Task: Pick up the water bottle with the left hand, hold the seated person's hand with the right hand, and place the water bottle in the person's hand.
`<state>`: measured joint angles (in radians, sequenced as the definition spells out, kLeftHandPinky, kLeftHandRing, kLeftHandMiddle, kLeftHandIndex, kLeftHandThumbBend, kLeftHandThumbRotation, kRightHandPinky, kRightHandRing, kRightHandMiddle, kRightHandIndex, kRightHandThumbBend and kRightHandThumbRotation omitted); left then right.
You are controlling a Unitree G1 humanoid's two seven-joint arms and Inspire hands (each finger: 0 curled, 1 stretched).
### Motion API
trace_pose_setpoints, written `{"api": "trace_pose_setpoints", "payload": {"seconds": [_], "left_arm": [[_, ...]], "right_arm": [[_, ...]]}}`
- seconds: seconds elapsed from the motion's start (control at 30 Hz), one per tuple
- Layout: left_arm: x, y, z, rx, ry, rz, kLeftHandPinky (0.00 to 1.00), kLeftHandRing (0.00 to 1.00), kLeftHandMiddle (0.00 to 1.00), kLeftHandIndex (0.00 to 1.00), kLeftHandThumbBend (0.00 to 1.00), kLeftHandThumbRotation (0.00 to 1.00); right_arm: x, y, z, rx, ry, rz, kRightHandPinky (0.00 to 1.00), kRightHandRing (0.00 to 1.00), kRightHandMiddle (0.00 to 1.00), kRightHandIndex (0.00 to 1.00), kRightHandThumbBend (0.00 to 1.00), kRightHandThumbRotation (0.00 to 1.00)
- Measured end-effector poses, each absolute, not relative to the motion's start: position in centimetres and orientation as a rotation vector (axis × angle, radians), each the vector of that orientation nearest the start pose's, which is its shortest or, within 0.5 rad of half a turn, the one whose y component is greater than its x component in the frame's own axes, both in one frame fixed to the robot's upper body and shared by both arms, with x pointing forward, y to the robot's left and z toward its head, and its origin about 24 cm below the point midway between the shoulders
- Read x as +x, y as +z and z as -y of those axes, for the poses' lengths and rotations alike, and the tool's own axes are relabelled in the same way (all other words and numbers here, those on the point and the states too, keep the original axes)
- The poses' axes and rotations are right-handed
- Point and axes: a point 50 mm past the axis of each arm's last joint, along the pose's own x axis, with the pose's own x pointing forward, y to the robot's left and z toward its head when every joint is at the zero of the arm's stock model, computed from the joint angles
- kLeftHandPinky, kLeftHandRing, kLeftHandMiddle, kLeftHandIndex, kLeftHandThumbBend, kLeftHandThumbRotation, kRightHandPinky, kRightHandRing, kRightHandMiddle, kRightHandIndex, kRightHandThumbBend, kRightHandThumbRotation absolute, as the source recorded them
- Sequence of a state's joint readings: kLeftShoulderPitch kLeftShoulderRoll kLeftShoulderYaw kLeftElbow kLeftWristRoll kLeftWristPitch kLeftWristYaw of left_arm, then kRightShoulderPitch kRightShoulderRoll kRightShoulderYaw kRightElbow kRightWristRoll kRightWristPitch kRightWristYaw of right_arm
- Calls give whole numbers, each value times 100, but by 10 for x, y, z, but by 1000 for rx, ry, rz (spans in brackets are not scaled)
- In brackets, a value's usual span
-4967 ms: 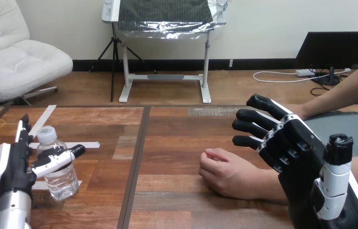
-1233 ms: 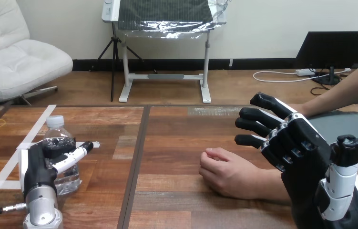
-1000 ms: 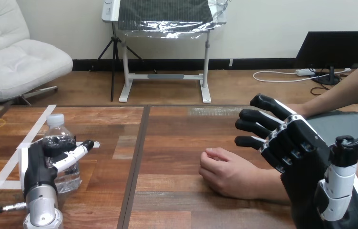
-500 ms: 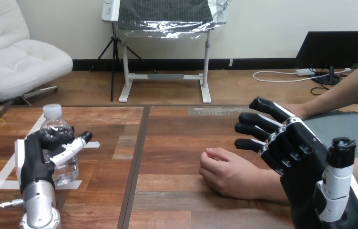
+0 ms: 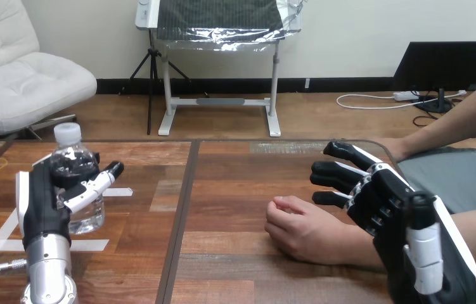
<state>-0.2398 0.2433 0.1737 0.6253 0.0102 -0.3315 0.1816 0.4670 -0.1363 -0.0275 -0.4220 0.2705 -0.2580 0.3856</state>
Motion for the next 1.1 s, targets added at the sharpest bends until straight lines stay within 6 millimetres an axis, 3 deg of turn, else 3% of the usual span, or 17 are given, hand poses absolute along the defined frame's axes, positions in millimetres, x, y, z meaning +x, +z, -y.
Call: {"api": "trace_pose_setpoints", "payload": {"seconds": [0.37, 1.1], "left_arm": [[275, 22, -237, 188, 304, 52, 27, 31, 37, 43, 59, 0], [263, 44, -216, 159, 239, 177, 26, 30, 35, 41, 59, 0]], "right_arm": [[176, 77, 189, -140, 283, 248, 68, 75, 77, 80, 79, 82], [211, 91, 222, -473, 310, 272, 70, 79, 79, 81, 78, 62]]}}
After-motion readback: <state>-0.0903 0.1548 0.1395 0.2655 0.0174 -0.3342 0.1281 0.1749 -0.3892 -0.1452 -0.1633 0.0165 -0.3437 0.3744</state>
